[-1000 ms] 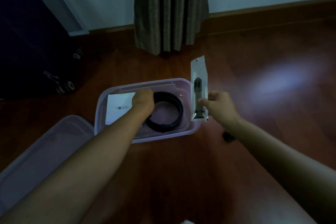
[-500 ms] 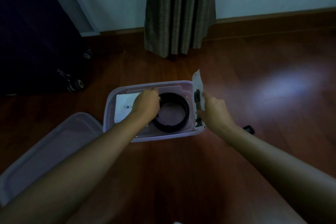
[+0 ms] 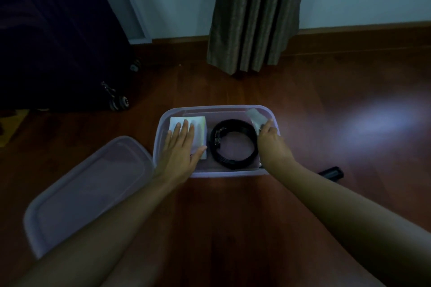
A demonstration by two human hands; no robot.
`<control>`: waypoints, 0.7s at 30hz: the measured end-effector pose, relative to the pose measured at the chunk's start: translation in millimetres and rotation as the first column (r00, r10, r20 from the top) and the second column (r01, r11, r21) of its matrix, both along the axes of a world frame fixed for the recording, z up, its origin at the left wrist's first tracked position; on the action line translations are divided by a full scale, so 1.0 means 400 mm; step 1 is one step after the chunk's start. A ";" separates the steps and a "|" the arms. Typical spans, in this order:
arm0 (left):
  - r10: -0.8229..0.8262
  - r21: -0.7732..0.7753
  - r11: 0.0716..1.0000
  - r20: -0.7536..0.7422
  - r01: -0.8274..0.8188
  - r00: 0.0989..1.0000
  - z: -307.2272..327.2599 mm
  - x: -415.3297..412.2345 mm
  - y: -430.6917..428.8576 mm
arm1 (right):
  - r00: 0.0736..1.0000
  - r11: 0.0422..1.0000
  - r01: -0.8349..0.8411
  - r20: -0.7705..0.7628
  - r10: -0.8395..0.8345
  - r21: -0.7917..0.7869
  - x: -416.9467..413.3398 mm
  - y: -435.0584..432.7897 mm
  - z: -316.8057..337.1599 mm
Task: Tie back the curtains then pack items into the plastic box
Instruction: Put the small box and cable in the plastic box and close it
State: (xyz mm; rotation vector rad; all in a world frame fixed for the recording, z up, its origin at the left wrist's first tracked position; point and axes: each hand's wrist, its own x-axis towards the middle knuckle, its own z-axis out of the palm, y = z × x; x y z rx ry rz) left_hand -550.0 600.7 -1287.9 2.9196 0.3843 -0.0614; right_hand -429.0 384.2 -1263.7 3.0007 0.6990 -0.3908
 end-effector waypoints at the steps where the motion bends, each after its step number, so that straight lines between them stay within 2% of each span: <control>1: 0.005 0.001 1.000 0.005 -0.005 1.000 -0.001 -0.001 0.000 | 1.000 0.999 -0.021 0.013 0.022 -0.041 0.005 0.004 -0.009; 4: 0.025 -0.009 1.000 0.017 -0.025 1.000 0.000 -0.003 0.000 | 0.990 0.964 -0.106 0.060 0.124 -0.242 0.014 0.022 -0.017; 6: 0.036 -0.031 0.999 0.028 -0.035 0.999 -0.003 -0.003 -0.001 | 0.965 0.918 -0.153 0.143 0.218 -0.367 0.015 0.024 -0.005; 9: 0.047 -0.053 0.998 0.040 -0.045 0.998 -0.003 -0.001 -0.002 | 0.935 0.889 -0.158 0.225 0.275 -0.431 0.006 0.017 0.009; 11: 0.053 -0.057 0.997 0.045 -0.050 0.998 -0.001 0.001 -0.003 | 0.941 0.878 -0.181 0.182 0.285 -0.443 -0.001 0.009 0.002; 14: 0.056 -0.056 0.997 0.046 -0.053 0.997 -0.001 0.001 -0.005 | 0.967 0.906 -0.192 0.087 0.241 -0.376 0.000 -0.001 -0.012; 17: 0.056 -0.036 0.998 0.047 -0.054 0.997 -0.005 -0.001 -0.001 | 0.990 0.973 -0.138 -0.010 0.138 -0.188 -0.001 0.006 -0.008; 21: 0.067 -0.028 0.997 0.073 -0.065 0.995 -0.008 0.001 -0.001 | 0.992 0.995 -0.090 -0.087 0.086 -0.032 -0.004 0.008 0.017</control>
